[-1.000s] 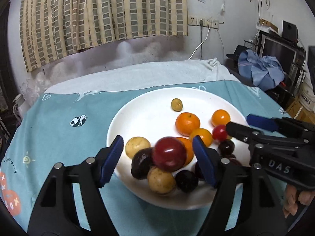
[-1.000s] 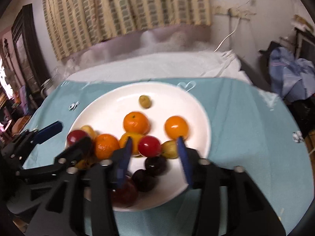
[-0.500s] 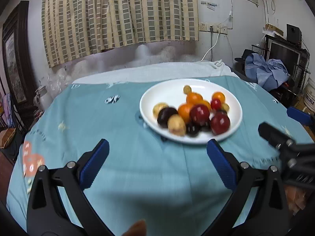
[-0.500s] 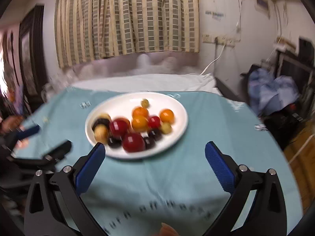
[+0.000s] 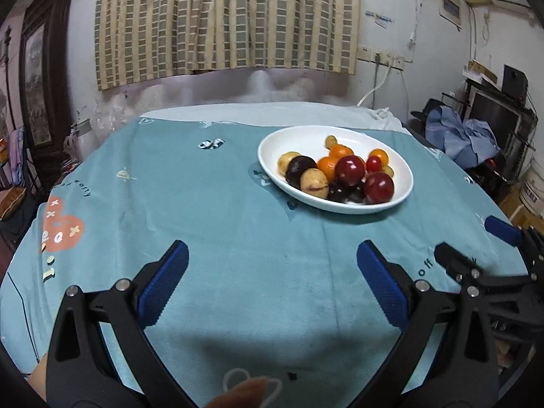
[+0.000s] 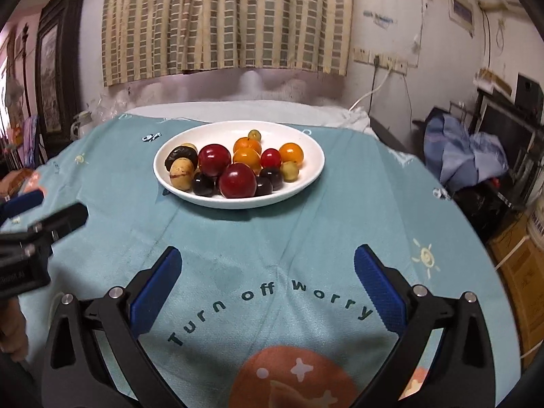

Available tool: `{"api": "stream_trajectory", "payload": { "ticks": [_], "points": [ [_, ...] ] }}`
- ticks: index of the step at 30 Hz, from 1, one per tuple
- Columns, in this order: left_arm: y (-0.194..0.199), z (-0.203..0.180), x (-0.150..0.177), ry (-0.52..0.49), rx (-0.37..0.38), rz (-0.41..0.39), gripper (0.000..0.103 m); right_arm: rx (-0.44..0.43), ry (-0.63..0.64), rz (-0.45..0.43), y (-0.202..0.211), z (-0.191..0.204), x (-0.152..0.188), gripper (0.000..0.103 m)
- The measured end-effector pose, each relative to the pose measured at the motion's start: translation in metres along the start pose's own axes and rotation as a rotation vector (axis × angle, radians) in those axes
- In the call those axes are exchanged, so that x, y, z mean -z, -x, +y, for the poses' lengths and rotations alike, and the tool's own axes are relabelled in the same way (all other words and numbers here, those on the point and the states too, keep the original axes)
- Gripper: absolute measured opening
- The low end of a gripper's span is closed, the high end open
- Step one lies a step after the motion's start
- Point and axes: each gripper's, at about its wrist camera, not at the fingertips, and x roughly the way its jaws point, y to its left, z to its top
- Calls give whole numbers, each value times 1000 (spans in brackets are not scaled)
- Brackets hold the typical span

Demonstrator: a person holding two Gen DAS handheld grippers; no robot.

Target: Organize fruits

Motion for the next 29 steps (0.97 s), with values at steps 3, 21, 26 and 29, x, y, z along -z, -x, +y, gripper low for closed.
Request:
{"api": "stream_trajectory", "payload": {
  "ticks": [3, 21, 26, 29],
  "points": [
    [2, -9, 1, -39, -3, -8, 101, -16, -21, 2, 1, -2, 1, 102],
    [5, -25, 4, -102, 15, -45, 101, -21, -45, 11, 1, -7, -1, 102],
    [3, -18, 2, -65, 19, -31, 101, -23, -51, 12, 1, -9, -2, 102],
    [2, -17, 2, -64, 21, -28, 101, -22, -49, 10, 1, -9, -2, 102]
  ]
}}
